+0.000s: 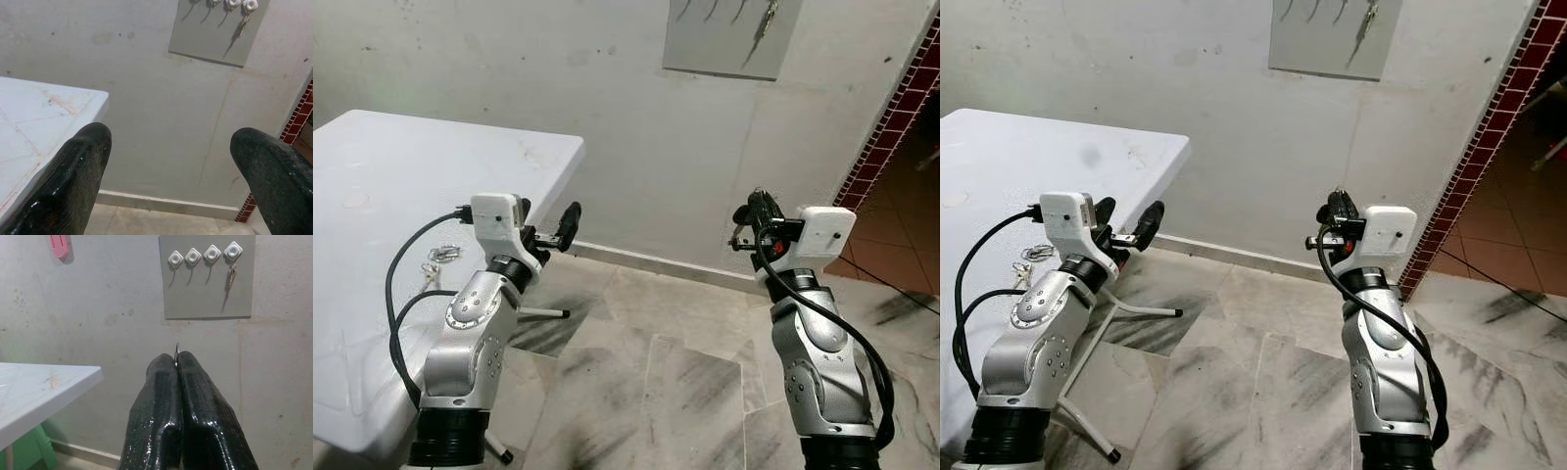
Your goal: Hang keys on a hook
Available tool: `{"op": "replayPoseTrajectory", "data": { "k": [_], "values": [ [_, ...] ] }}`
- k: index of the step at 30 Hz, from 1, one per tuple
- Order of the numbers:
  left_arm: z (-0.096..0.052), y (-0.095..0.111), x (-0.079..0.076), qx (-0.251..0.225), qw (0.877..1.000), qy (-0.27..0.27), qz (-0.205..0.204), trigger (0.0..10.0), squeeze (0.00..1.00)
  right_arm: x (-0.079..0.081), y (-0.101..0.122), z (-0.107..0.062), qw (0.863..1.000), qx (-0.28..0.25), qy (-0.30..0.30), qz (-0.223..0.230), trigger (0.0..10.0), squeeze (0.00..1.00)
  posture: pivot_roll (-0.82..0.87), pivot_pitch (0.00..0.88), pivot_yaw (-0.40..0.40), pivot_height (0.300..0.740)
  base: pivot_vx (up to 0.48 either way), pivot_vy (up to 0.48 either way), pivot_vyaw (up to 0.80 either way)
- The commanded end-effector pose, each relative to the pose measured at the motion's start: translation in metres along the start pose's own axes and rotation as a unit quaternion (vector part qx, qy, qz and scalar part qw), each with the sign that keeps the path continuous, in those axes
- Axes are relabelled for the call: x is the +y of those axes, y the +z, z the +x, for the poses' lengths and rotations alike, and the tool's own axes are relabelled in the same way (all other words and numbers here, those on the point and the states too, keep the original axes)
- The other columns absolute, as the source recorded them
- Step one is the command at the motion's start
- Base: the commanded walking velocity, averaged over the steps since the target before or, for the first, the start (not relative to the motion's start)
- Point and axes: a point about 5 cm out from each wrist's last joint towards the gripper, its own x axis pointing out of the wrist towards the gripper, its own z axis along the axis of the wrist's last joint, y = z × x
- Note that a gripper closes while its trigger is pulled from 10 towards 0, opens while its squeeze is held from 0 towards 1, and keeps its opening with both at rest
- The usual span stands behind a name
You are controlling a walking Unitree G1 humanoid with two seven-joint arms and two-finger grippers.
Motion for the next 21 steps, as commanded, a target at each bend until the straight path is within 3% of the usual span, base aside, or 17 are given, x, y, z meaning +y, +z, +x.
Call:
{"op": "replayPoseTrajectory", "data": {
  "k": [1, 8, 21],
  "values": [
    [0.001, 0.005, -0.004, -0.007, 1.000, -0.013, 0.003, 10.0, 0.00, 0.000, 0.008, -0.001, 1.000, -0.016, 0.001, 0.001, 10.0, 0.00, 0.02, 0.000, 0.018, 0.715, 0.371, 0.000, 0.00],
    [-0.006, 0.004, -0.017, -0.011, 0.999, -0.033, -0.011, 10.0, 0.00, 0.000, 0.014, -0.010, 0.999, -0.033, 0.001, -0.001, 10.0, 0.00, 0.01, 0.000, 0.019, 0.715, 0.396, 0.000, 0.00],
    [-0.002, 0.011, -0.014, -0.017, 0.999, -0.036, -0.003, 10.0, 0.00, 0.002, 0.018, -0.008, 0.999, -0.038, 0.002, -0.003, 10.0, 0.00, 0.01, 0.000, 0.024, 0.715, 0.469, 0.000, 0.00]
  ]
}}
